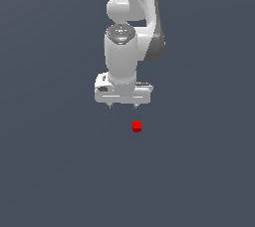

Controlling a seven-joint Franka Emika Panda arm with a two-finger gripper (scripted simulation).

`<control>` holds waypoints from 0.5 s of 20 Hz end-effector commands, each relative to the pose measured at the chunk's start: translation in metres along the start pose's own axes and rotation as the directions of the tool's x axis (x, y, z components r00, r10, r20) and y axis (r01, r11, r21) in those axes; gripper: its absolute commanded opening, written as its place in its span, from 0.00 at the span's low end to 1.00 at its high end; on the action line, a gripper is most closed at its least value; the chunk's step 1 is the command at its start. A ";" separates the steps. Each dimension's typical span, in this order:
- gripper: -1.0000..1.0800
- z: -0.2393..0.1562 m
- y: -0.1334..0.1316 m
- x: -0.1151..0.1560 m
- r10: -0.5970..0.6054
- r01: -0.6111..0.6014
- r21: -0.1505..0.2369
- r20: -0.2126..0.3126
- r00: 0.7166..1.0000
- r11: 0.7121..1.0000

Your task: Pick up the red cube and move it to a goal position.

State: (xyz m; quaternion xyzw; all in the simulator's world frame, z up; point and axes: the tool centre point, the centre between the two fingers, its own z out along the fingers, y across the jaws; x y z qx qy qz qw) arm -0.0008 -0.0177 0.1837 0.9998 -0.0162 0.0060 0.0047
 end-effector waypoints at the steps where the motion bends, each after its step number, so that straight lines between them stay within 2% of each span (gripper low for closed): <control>1: 0.96 0.000 0.000 0.000 0.000 0.000 0.000 0.000 1.000 1.000; 10: 0.96 0.029 -0.011 0.001 -0.024 0.024 0.002 0.002 1.000 1.000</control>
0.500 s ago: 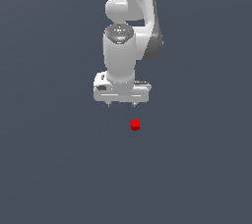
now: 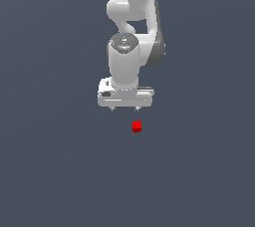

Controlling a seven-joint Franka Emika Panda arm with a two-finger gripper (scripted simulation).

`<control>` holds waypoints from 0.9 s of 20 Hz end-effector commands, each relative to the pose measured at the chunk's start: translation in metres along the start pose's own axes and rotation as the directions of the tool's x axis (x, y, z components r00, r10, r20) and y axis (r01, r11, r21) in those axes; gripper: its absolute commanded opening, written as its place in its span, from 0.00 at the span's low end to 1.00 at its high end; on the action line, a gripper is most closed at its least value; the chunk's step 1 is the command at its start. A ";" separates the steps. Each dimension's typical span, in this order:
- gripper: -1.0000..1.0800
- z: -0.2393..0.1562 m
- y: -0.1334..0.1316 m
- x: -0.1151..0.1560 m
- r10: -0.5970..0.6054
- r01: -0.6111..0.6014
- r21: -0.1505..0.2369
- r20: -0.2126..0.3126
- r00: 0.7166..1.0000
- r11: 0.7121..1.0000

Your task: Pick up the red cube and move it to a goal position.

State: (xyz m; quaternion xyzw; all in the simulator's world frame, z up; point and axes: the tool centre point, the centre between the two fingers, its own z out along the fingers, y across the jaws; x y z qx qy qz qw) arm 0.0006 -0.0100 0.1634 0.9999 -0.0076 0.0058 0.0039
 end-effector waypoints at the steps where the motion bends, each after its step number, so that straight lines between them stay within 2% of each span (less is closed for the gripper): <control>1: 0.96 0.015 -0.006 0.000 -0.012 0.012 0.001 0.002 1.000 1.000; 11: 0.96 0.100 -0.040 0.003 -0.084 0.084 0.008 0.008 0.996 0.996; 18: 0.96 0.135 -0.054 0.004 -0.114 0.114 0.009 0.010 0.993 0.993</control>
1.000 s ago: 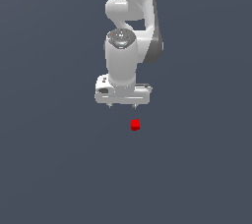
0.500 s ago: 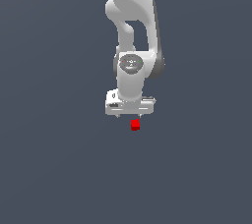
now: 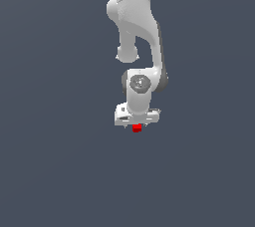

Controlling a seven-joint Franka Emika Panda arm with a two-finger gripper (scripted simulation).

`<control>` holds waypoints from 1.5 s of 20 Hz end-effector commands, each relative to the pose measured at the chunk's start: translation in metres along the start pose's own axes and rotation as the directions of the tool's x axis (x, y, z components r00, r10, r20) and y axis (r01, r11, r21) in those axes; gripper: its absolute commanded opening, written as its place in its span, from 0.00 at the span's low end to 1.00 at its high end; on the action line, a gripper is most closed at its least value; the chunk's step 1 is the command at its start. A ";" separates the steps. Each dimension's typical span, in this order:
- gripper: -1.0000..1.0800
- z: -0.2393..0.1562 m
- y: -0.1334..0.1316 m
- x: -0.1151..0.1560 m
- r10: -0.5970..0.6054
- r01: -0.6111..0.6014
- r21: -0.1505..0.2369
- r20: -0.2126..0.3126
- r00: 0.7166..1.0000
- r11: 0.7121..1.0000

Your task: Pick up the red cube and move it to a goal position.

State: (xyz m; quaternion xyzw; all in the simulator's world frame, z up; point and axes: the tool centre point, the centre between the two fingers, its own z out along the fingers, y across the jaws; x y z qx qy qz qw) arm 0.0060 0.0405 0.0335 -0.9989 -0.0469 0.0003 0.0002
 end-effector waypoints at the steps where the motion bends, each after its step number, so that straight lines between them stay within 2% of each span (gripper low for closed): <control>1: 0.96 0.008 -0.003 0.001 -0.007 0.007 0.000 -0.001 1.000 1.000; 6: 0.96 0.014 -0.005 0.003 -0.012 0.012 0.000 -0.001 1.000 1.000; 7: 0.00 0.014 -0.005 0.003 -0.012 0.012 0.000 -0.001 1.000 1.000; 21: 0.00 0.009 -0.005 0.002 -0.012 0.012 0.000 -0.001 1.000 1.000; 30: 0.00 -0.034 -0.009 0.000 -0.012 0.012 -0.001 0.000 1.000 1.000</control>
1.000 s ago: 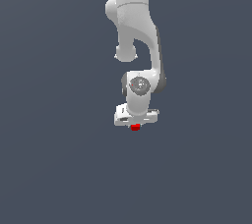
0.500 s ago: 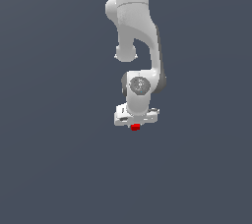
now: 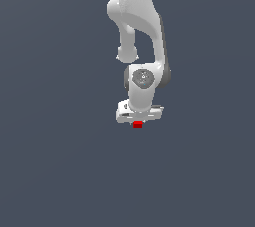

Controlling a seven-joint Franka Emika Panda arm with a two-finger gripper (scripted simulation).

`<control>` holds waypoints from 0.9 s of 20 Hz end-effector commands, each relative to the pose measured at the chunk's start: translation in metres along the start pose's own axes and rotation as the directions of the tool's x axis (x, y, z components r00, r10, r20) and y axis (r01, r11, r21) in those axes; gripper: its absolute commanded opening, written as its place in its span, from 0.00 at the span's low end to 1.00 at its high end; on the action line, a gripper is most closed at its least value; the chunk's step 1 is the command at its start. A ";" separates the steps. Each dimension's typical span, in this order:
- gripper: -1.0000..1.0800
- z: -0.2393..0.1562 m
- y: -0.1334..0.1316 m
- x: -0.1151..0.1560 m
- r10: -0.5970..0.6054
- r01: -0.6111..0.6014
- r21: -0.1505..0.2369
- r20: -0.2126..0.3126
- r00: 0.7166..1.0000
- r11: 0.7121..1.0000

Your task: Pick up the red cube and move it to a goal position.

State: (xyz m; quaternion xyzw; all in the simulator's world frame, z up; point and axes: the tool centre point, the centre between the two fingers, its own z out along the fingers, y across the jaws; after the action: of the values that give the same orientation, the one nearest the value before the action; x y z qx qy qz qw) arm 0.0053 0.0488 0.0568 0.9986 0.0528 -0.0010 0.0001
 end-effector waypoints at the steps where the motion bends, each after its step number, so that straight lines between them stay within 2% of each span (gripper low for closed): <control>1: 0.00 -0.019 -0.002 0.000 0.000 0.000 0.000 -0.002 1.000 1.000; 7: 0.00 -0.078 -0.008 -0.004 -0.001 0.001 0.000 -0.002 1.000 1.000; 18: 0.00 -0.211 -0.020 -0.009 -0.001 0.001 0.000 -0.002 1.000 1.000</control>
State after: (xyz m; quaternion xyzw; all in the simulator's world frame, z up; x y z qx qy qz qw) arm -0.0042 0.0666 0.2492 0.9986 0.0532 0.0002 0.0001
